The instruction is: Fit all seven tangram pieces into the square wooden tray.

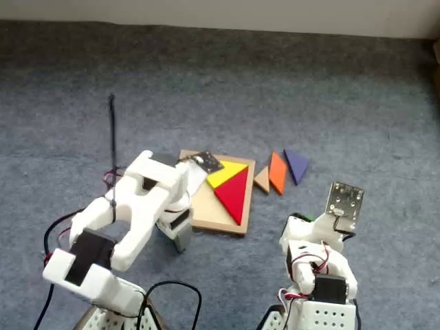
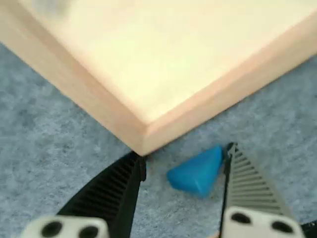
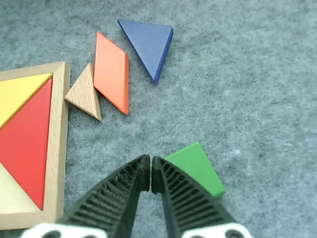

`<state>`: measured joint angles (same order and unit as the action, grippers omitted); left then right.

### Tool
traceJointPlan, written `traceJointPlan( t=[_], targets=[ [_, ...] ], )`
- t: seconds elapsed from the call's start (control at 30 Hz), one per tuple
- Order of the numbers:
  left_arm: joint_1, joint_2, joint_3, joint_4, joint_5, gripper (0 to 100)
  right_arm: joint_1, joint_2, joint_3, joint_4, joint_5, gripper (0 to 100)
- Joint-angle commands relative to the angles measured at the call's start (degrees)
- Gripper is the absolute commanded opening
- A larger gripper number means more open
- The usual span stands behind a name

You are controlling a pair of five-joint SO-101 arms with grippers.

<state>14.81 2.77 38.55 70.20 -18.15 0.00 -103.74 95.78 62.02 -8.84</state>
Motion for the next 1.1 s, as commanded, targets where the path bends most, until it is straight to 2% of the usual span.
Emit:
traceJointPlan(
  t=[0.0,0.27,0.43,0.6,0.77,1.07],
  targets=[
    [-1.4,-0.1,-1.7,0.4,1.1,28,0.8,-0.3,6.6,0.0,0.8,2.2],
    [-1.1,-0.1,-0.7,0.9,1.1,20,0.8,-0.3,6.6,0.0,0.8,2.2],
    [3.1,-0.2,-0.3,1.2,1.3,12,0.8,-0.3,6.6,0.0,0.8,2.2],
    [7.2,-0.7,-0.5,1.2,3.3,11,0.8,-0.3,6.6,0.0,0.8,2.2],
    [7.2,-2.2,-1.4,1.4,4.8,11,0.8,-0.3,6.6,0.0,0.8,2.2],
    [7.3,-17.5,-1.7,5.8,4.8,11,0.8,-0.3,6.6,0.0,0.8,2.2]
  ],
)
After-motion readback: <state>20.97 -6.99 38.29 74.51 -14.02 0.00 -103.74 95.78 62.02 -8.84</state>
